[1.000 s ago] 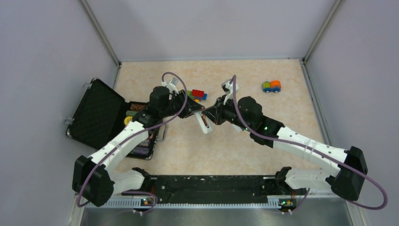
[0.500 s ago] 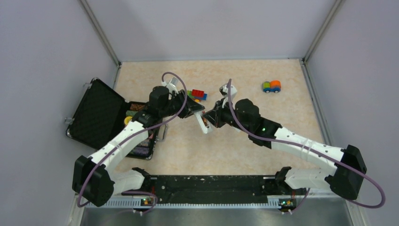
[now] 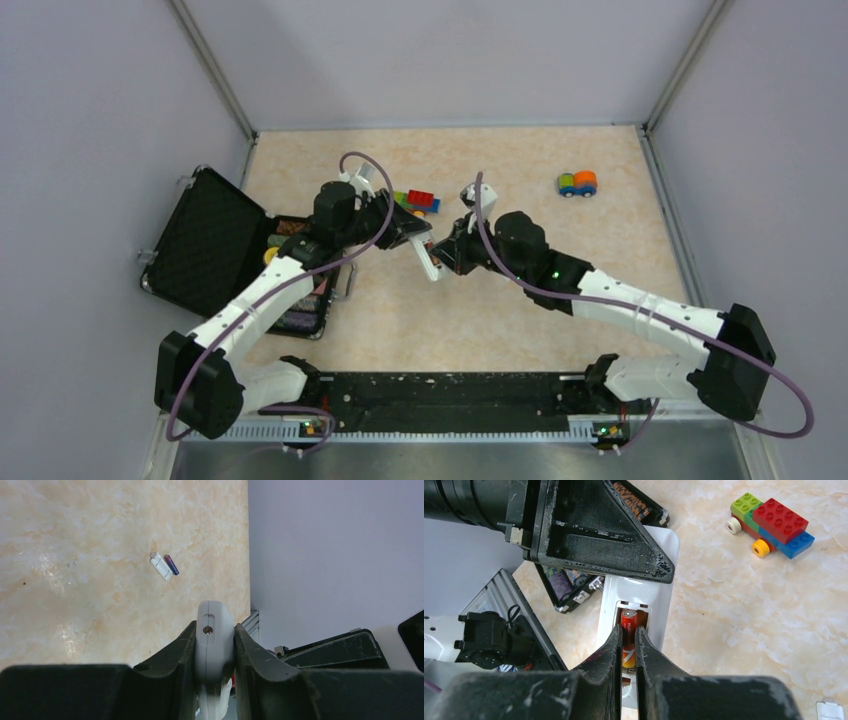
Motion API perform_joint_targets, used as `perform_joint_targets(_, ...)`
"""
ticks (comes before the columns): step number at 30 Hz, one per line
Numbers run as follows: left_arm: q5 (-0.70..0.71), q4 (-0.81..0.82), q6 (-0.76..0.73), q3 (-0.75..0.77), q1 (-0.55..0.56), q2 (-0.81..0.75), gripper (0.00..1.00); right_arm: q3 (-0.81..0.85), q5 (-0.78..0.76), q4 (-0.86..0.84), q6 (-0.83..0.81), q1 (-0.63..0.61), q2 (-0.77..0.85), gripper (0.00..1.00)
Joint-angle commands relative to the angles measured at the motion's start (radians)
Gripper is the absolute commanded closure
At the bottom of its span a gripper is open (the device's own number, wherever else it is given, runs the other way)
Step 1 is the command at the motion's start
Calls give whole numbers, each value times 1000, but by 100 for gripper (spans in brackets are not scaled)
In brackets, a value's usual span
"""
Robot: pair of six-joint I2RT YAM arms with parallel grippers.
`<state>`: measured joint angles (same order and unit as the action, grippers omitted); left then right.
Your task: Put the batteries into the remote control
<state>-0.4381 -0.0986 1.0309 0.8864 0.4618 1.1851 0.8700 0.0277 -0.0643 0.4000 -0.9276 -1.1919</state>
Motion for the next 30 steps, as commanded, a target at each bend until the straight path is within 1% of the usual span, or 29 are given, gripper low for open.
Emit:
perform_joint_targets(1,-35,61,13,17,-10,-10,100,9,29,20,-27,-7,-22,93)
perform_joint_targets(9,-39,50,-2,10,-14,-8,100,46,12,59,-5,-8,-45,85)
perform_joint_targets(16,-31,24,-23,4,-18,-11,100,93,-3,107,17,-7,-46,75)
perform_joint_targets(22,-33,22,-31,-7,-21,-9,100,116,-1,121,34,-8,-36,71)
perform_joint_targets(25,-33,22,-38,-10,-23,-7,100,130,3,130,53,-8,-25,67)
perform_joint_targets(28,-34,22,-47,-10,-23,-9,100,148,17,137,88,-8,-11,58)
perform_joint_targets(30,-34,23,-49,-11,-23,-9,100,158,18,146,114,-5,-3,50)
